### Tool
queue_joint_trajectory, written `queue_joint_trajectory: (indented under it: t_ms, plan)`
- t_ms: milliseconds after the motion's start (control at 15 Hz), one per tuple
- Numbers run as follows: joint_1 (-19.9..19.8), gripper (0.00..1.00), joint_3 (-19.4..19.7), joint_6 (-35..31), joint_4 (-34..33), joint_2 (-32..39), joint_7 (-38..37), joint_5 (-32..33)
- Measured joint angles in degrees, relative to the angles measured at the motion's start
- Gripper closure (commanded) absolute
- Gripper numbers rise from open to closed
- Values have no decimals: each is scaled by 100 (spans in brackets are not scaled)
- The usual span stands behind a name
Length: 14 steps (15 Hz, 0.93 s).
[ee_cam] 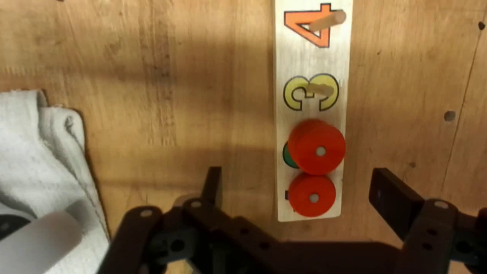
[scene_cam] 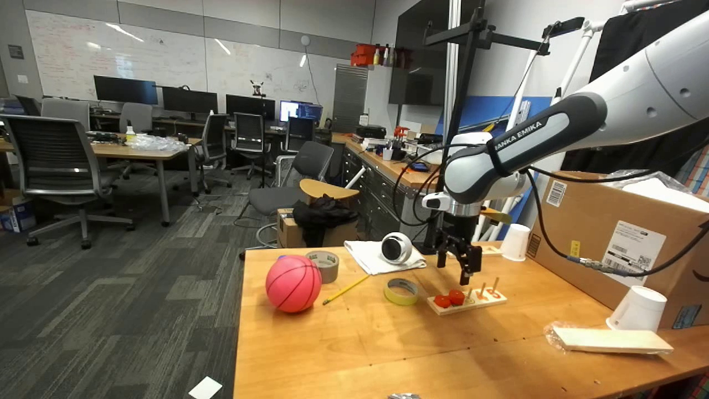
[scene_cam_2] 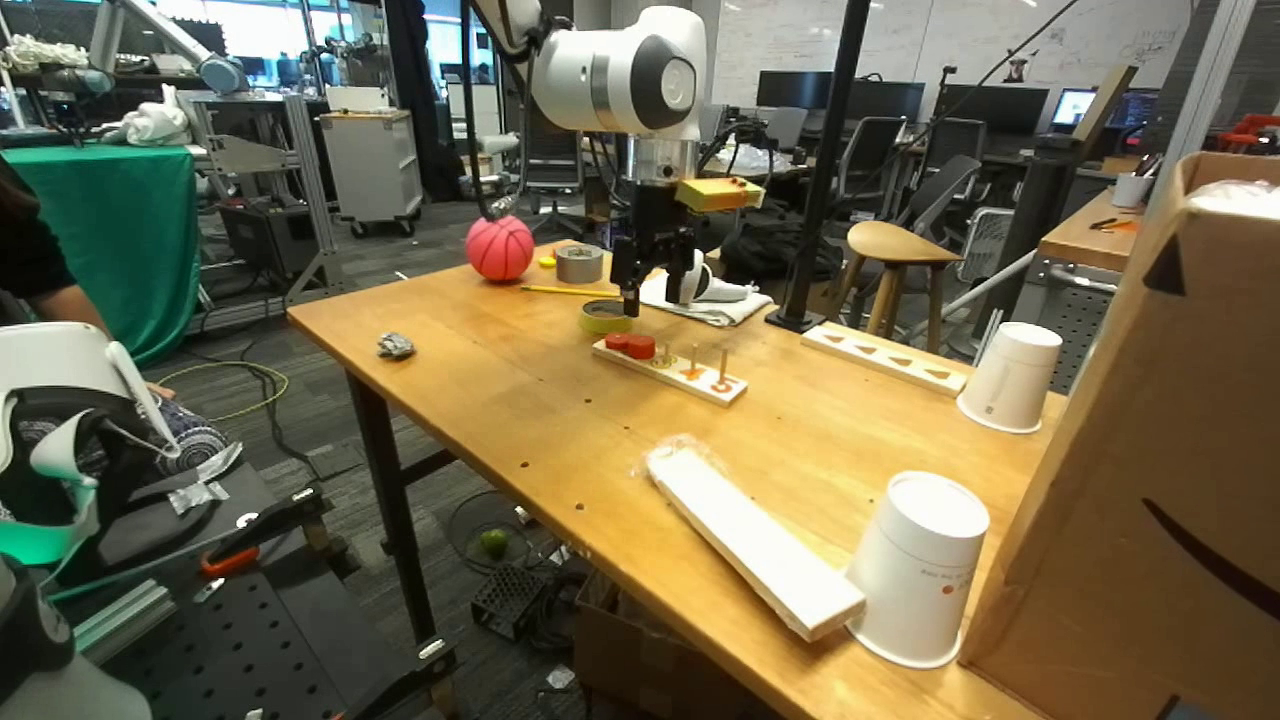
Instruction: Move one right block to the first right position, then the left block, then the remaining block to the first right position
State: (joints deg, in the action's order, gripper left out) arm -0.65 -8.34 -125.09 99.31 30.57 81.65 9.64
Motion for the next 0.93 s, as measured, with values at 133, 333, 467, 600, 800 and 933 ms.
queue_joint_trajectory:
  t_ms: [133, 333, 467, 600, 800, 933]
  plan:
    - [-94, 0, 0, 0, -106, 128, 154, -89]
    - [-141, 0, -23, -7, -188, 230, 346, -252]
    - [-138, 0, -54, -8, -191, 236, 391, -270]
    - [-130, 0, -76, -7, -190, 236, 406, -279]
    - [-107, 0, -78, -23, -165, 236, 407, -279]
    - [-105, 0, -69, -33, -128, 236, 407, -278]
